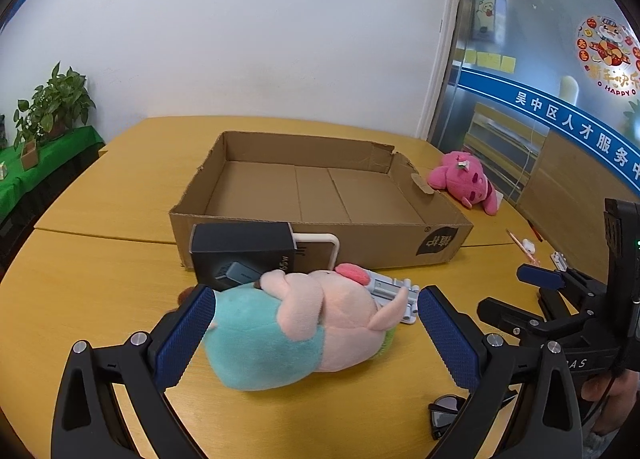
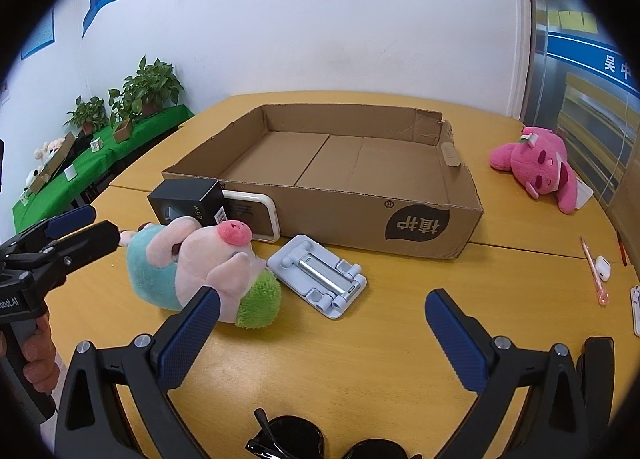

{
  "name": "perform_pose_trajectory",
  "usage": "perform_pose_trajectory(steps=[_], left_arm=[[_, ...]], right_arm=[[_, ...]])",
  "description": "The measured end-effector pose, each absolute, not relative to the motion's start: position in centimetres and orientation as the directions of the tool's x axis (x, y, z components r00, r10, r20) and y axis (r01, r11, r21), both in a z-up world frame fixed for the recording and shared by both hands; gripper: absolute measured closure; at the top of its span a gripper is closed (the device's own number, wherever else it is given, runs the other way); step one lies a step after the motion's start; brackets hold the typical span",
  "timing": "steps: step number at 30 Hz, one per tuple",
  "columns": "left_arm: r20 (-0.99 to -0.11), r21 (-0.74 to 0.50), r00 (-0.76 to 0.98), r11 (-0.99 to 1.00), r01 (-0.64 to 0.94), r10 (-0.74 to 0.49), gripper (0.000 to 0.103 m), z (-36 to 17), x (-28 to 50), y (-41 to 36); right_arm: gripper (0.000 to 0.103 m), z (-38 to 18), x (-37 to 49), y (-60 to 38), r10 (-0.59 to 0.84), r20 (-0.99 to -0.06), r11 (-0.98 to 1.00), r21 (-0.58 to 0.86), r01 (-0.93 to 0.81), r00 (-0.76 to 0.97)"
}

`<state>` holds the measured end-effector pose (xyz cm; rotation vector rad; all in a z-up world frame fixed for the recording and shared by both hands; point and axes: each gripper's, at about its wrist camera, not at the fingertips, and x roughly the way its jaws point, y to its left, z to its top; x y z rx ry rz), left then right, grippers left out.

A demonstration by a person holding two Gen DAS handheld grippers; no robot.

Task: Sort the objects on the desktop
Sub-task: 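Move both grippers toward the pig plush lying beside the box, then close the right gripper on the pig plush and lift it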

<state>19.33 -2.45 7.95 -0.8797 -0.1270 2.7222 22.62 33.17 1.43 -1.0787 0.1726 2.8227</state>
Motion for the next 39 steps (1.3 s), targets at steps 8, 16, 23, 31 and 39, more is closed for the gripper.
perform_pose_trajectory(steps=[8, 16, 23, 31, 39], left_arm=[[-0.561, -0.19, -0.772, -0.954, -0.231, 0.298, 0.001, 7.8, 19.3, -3.3], [-0.586, -0.209, -0.743, -0.946, -0.246, 0.323, 0.001, 7.2, 18.9, -3.7], [-0.611, -0.264, -0.718, -0.941, -0.213, 0.334, 0.001, 5.9, 17.5, -5.4], [-0.675, -0.365, -0.647, -0.923, -0.124, 0.355, 0.002, 2.4, 14.9, -8.2], [-0.695, -0.489, -0.553, -0.866, -0.103, 0.459, 0.002, -0.9, 13.6, -9.1]], right_arm=[[0.001, 1.2, 22.4, 32.4, 0.062, -0.685, -0.989, 0.055, -0.136, -0.726], [0.001, 1.1, 22.0, 31.6, 0.059, -0.691, -0.99, 0.053, -0.131, -0.721], [0.001, 0.3, 20.6, 31.0, -0.006, -0.718, -0.995, 0.074, -0.067, -0.696], [0.001, -2.3, 17.2, 29.6, -0.162, -0.765, -0.986, 0.152, 0.07, -0.623], [0.008, -5.7, 13.1, 27.5, -0.309, -0.804, -0.949, 0.231, 0.212, -0.508]])
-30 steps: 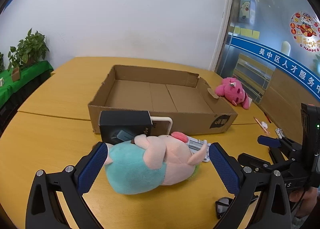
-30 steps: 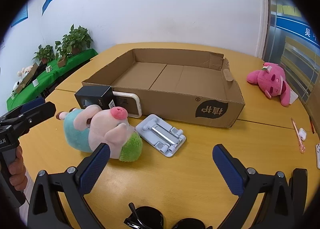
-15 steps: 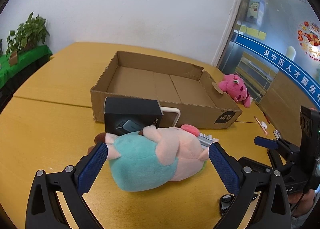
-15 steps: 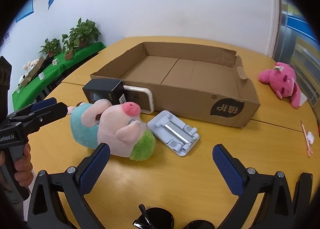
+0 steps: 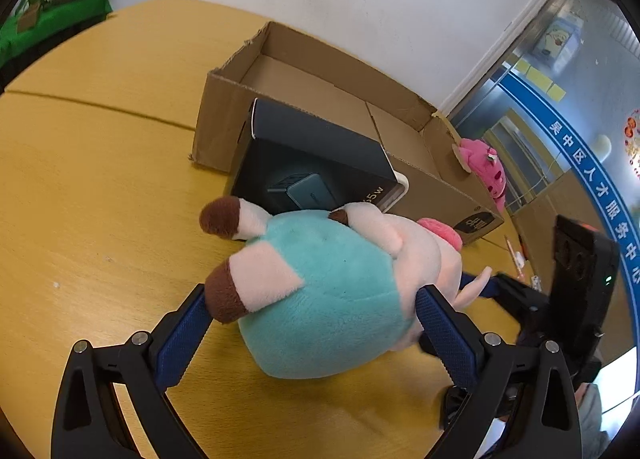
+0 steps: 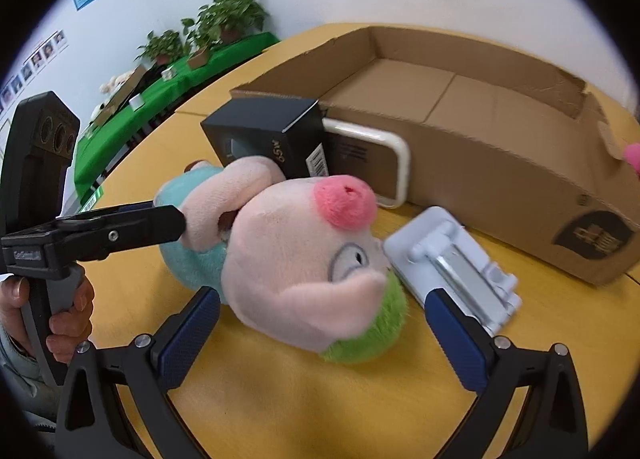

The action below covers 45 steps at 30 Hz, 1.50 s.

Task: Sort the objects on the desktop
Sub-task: 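Close the right gripper on the pig plush and lift it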

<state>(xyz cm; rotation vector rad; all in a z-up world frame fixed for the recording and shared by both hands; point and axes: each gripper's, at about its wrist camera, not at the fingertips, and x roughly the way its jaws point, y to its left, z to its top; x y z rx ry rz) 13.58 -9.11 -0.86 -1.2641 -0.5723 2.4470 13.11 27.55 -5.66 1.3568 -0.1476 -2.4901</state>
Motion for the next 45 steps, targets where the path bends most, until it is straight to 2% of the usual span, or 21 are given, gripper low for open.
perform_pose_trajectory(steps=[3, 5, 7, 11, 13, 17, 19, 21, 23, 26, 28, 31, 36, 39, 41, 43, 45], left_arm=[[-0.685, -0.497, -0.579, -0.865, -0.073, 0.442, 0.002, -0.4, 13.8, -10.2], [-0.679, -0.501, -0.601, -0.865, -0.041, 0.421, 0.002, -0.2, 14.1, -11.5], [-0.666, -0.526, -0.609, -0.85, -0.026, 0.43, 0.002, -0.2, 14.3, -12.6], [-0.654, -0.6, -0.576, -0.8, -0.002, 0.491, 0.001, -1.4, 14.3, -13.9], [-0.648, -0.611, -0.575, -0.791, 0.0, 0.501, 0.001, -1.8, 14.0, -13.9], [-0.641, -0.636, -0.563, -0.772, 0.007, 0.522, 0.001, -2.3, 13.4, -13.8], [-0.637, -0.65, -0.553, -0.76, 0.011, 0.537, 0.001, -2.7, 13.3, -13.6], [-0.642, -0.644, -0.551, -0.765, 0.008, 0.534, 0.002, -2.5, 13.3, -13.3], [-0.642, -0.646, -0.547, -0.764, 0.01, 0.536, 0.013, -2.1, 13.6, -13.3], [-0.657, -0.628, -0.53, -0.779, -0.009, 0.536, 0.016, -1.2, 14.1, -12.7], [-0.662, -0.62, -0.518, -0.784, -0.028, 0.542, 0.014, -0.7, 14.4, -12.1], [-0.672, -0.621, -0.512, -0.784, -0.006, 0.536, 0.001, -1.6, 14.4, -12.2], [-0.62, -0.711, -0.499, -0.703, 0.029, 0.606, 0.0, -3.7, 14.8, -13.2], [-0.618, -0.702, -0.493, -0.712, -0.004, 0.612, 0.004, -3.4, 14.9, -12.7], [-0.615, -0.701, -0.496, -0.713, -0.013, 0.613, 0.014, -3.0, 15.1, -12.6], [-0.619, -0.691, -0.503, -0.722, -0.016, 0.603, 0.018, -2.5, 15.1, -12.3], [-0.621, -0.676, -0.513, -0.736, -0.031, 0.593, 0.021, -1.7, 15.3, -11.7]], right_arm=[[0.009, -5.7, 14.1, 25.3, -0.358, -0.815, -0.921, 0.228, 0.317, -0.455], [0.009, -5.2, 15.7, 23.4, -0.483, -0.791, -0.844, 0.306, 0.44, -0.377], [0.009, -4.4, 17.2, 22.4, -0.531, -0.76, -0.807, 0.318, 0.498, -0.376], [0.009, -4.6, 16.6, 23.6, -0.435, -0.772, -0.887, 0.277, 0.37, -0.464], [0.009, -5.5, 15.8, 23.9, -0.447, -0.782, -0.887, 0.324, 0.329, -0.434], [0.009, -7.2, 14.5, 22.3, -0.402, -0.822, -0.903, 0.284, 0.321, -0.404], [0.02, -8.2, 14.1, 21.8, -0.409, -0.83, -0.905, 0.317, 0.284, -0.378], [0.031, -8.2, 15.0, 20.6, -0.361, -0.838, -0.922, 0.256, 0.289, -0.41], [0.038, -8.0, 16.0, 19.7, -0.3, -0.846, -0.938, 0.177, 0.3, -0.441], [0.041, -7.8, 17.4, 20.0, -0.318, -0.839, -0.937, 0.209, 0.278, -0.441], [0.041, -7.7, 18.7, 20.1, -0.323, -0.845, -0.936, 0.217, 0.277, -0.427], [0.041, -7.8, 20.2, 20.1, -0.342, -0.842, -0.929, 0.238, 0.282, -0.418], [0.041, -7.7, 21.6, 19.3, -0.362, -0.841, -0.917, 0.243, 0.317, -0.403], [0.036, -7.9, 21.6, 20.0, -0.39, -0.832, -0.911, 0.287, 0.296, -0.395], [0.035, -8.1, 21.4, 20.5, -0.404, -0.822, -0.909, 0.314, 0.274, -0.401], [0.037, -8.0, 21.7, 20.2, -0.367, -0.824, -0.924, 0.267, 0.275, -0.432], [0.043, -7.9, 22.2, 19.7, -0.33, -0.826, -0.935, 0.218, 0.281, -0.458]])
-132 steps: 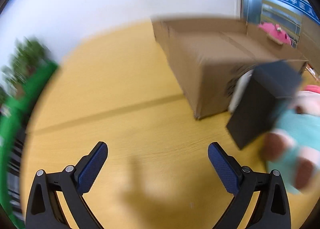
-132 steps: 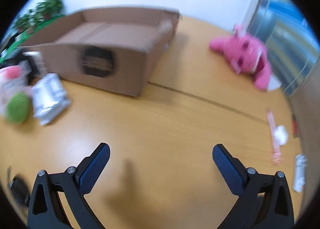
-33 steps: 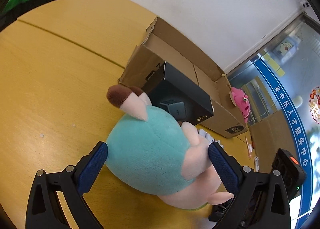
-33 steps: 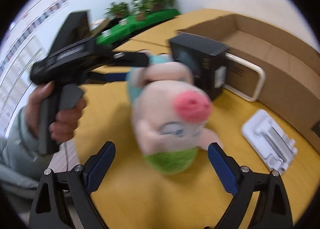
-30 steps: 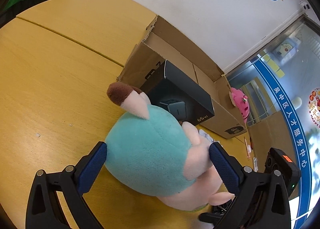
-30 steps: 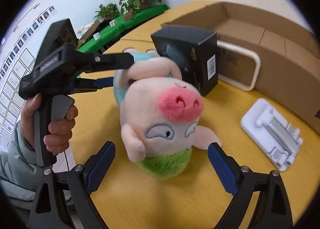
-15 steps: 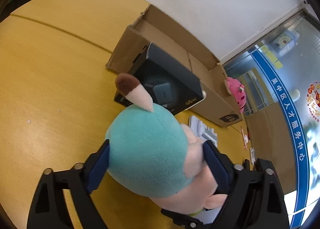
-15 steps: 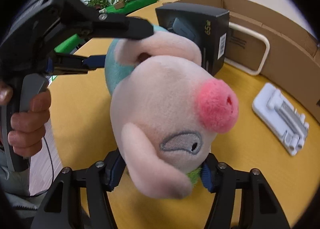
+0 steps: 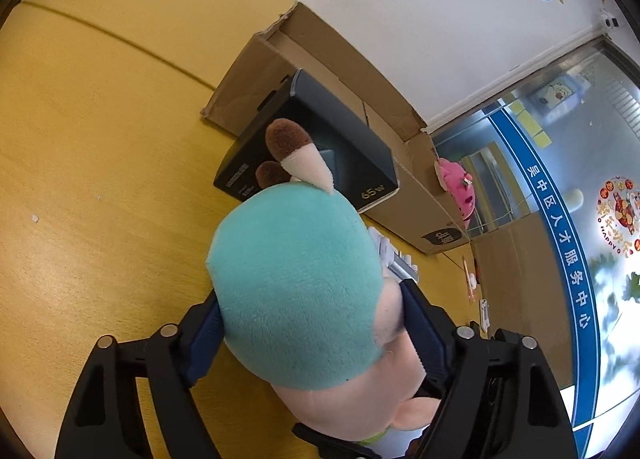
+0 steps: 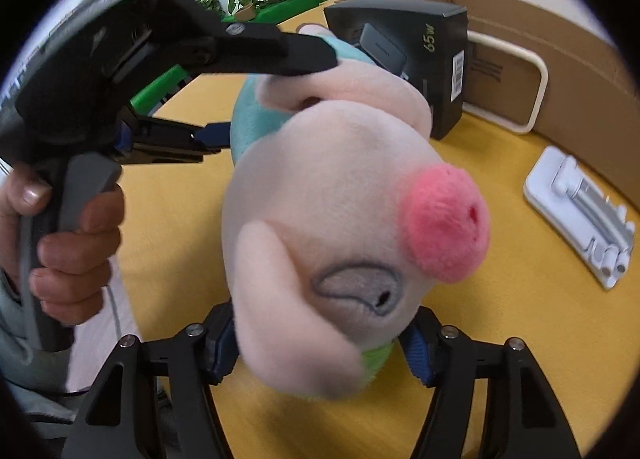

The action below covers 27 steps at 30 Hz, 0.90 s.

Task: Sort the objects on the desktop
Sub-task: 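Close the right gripper on the pig plush and lift it, then carry the pig plush with the right gripper over the cardboard box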

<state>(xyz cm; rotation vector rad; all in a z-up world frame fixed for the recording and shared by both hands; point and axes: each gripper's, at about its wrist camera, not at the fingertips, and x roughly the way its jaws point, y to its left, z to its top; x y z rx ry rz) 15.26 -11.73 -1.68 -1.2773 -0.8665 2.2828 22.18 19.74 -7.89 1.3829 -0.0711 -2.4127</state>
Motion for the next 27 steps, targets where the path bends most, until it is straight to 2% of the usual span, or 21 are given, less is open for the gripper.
perform_pose_trajectory(steps=[5, 13, 19, 23, 27], left_arm=[[-0.613, -0.607, -0.556, -0.785, -0.123, 0.562, 0.027, 2.1, 16.3, -9.8], [-0.471, -0.46, -0.67, -0.808, -0.368, 0.574, 0.028, 12.1, 16.2, -6.5], [-0.366, -0.35, -0.705, -0.792, -0.501, 0.607, 0.029, 20.3, 11.9, -4.4], [-0.344, -0.255, -0.706, -0.785, -0.564, 0.619, 0.029, 25.5, 8.3, -2.4], [-0.345, -0.231, -0.709, -0.788, -0.571, 0.615, 0.029, 29.8, 4.5, -1.2]], right_arm=[[0.05, -6.3, 23.6, 20.9, -0.361, -0.789, -0.929, 0.254, 0.271, -0.497], [0.052, 1.8, 25.7, 23.5, -0.305, -0.627, -0.952, 0.196, 0.233, -0.717], [0.052, 9.0, 24.0, 26.5, -0.213, -0.518, -0.977, 0.131, 0.169, -0.828], [0.052, 13.4, 22.2, 29.0, -0.172, -0.46, -0.984, 0.124, 0.128, -0.871], [0.053, 17.3, 19.9, 31.9, -0.173, -0.433, -0.979, 0.17, 0.109, -0.885]])
